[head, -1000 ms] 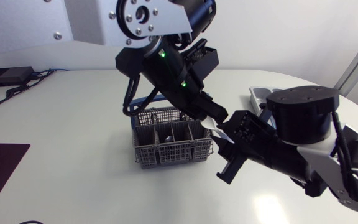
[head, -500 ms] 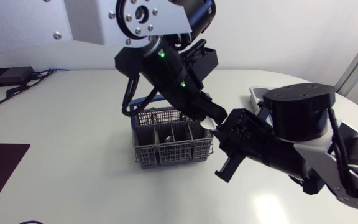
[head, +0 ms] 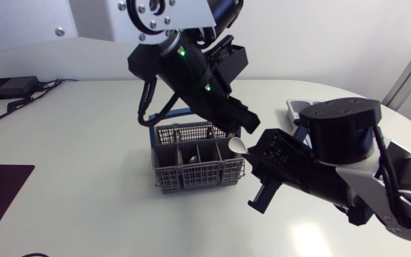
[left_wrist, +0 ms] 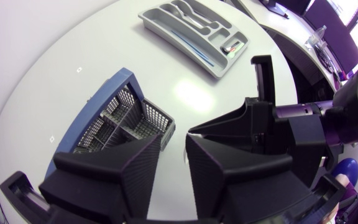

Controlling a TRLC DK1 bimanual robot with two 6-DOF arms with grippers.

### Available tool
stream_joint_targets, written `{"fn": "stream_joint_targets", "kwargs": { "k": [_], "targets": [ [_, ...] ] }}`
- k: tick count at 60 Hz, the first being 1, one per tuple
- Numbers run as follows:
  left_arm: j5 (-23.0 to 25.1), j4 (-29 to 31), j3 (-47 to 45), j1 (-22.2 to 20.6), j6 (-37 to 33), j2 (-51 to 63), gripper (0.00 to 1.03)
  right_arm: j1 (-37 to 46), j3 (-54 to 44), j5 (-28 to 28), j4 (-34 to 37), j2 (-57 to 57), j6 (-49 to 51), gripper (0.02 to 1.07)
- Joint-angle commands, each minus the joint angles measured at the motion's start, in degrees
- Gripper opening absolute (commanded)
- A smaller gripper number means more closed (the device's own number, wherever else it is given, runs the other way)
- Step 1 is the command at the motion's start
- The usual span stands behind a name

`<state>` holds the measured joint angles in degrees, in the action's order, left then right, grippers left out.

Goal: Unload the cutlery basket into the drawer organizer.

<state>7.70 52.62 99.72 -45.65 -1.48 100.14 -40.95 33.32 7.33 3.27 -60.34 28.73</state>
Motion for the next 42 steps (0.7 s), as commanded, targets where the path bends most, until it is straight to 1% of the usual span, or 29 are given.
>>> {"fn": "stream_joint_targets", "kwargs": {
  "k": [1,3,6,13,18,21,25,31,34,42],
  "targets": [
    [0.47,0.29,2.14,0.82,0.95,-0.91,0.51,-0.45,-1.07,-0.04,1.3,0.92,0.89,0.09],
    [0.47,0.29,2.58,1.26,0.77,-1.44,0.55,-0.45,-1.33,-0.3,1.74,1.27,0.98,0.09],
    [0.47,0.11,3.11,2.32,0.77,-2.23,0.57,-0.45,-1.86,-0.48,2.18,1.98,1.5,0.09],
    [0.03,-1.29,3.81,5.92,0.07,-3.72,0.58,1.13,-3.09,-2.41,3.94,4.35,2.91,0.09],
    [-1.29,-1.47,3.72,8.21,-1.6,-4.42,0.6,4.91,-3.53,-6.81,6.4,6.37,4.49,0.09],
    [-1.46,-1.38,3.2,9.09,-2.83,-4.6,0.61,8.61,-4.05,-10.5,7.98,7.95,6.34,0.09],
    [-2.43,-1.38,1.35,10.05,-4.76,-5.3,0.67,13.44,-4.49,-14.01,9.92,9.1,9.68,0.09],
    [-3.05,-1.38,-1.37,10.4,-6.35,-6.71,0.67,22.32,-4.32,-21.4,13.26,9.71,14.77,0.09],
    [-3.22,-1.56,-3.04,10.76,-7.14,-7.68,0.67,27.59,-4.32,-24.65,15.01,9.89,19.08,0.09],
    [-3.93,-2.44,-6.73,11.02,-8.54,-9.61,0.69,38.66,-3.61,-31.68,18.62,8.83,27.69,0.09]
  ]
}}
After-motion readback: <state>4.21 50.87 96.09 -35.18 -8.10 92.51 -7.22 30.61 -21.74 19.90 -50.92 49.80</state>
